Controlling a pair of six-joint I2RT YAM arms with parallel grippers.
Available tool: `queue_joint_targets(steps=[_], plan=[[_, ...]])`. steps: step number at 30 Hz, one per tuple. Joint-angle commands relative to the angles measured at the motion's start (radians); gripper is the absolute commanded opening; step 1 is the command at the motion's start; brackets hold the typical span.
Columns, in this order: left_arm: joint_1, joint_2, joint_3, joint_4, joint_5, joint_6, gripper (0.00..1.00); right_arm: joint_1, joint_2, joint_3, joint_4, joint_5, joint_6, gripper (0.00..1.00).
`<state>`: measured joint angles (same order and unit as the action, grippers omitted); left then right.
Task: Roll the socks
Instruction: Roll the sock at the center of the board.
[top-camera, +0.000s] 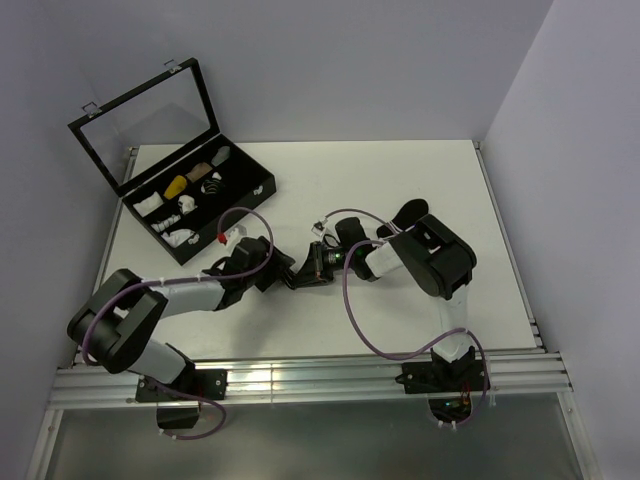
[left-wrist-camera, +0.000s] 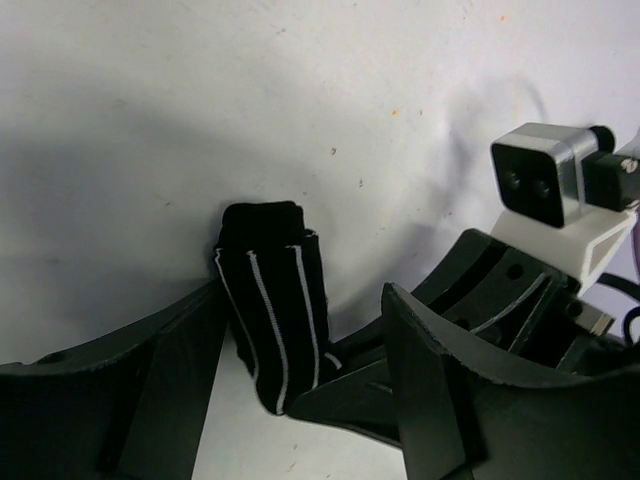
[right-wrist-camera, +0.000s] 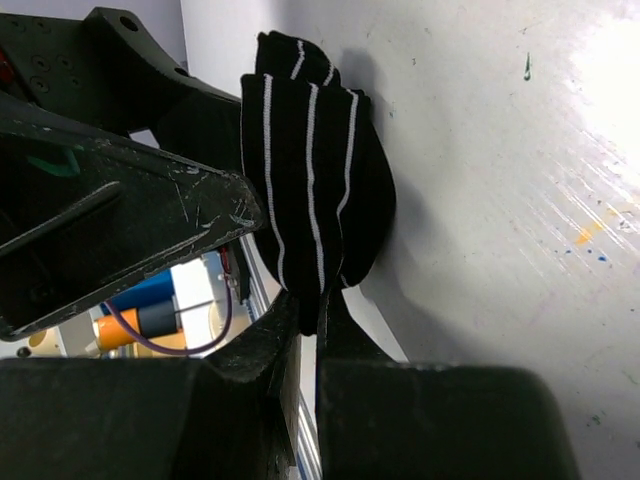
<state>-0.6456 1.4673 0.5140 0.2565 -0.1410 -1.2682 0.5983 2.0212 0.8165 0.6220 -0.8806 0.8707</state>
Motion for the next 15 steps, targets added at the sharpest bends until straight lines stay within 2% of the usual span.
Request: queue_joint_targets(steps=[1, 9, 15], plan=[[-0.005, 0.062, 0.015, -0.048, 0.020, -0.033, 0.69, -0.009, 0.024, -0.013, 0.027, 0.005, 0.020, 0.00], [-0.011, 0.087, 0.020, -0.137, 0.026, -0.080, 0.69, -0.023, 0.043, -0.048, 0.079, 0.029, 0.082, 0.00], [-0.022, 0.096, 0.044, -0.204, 0.026, -0.060, 0.70, -0.031, 0.066, -0.074, 0.146, 0.035, 0.151, 0.00]])
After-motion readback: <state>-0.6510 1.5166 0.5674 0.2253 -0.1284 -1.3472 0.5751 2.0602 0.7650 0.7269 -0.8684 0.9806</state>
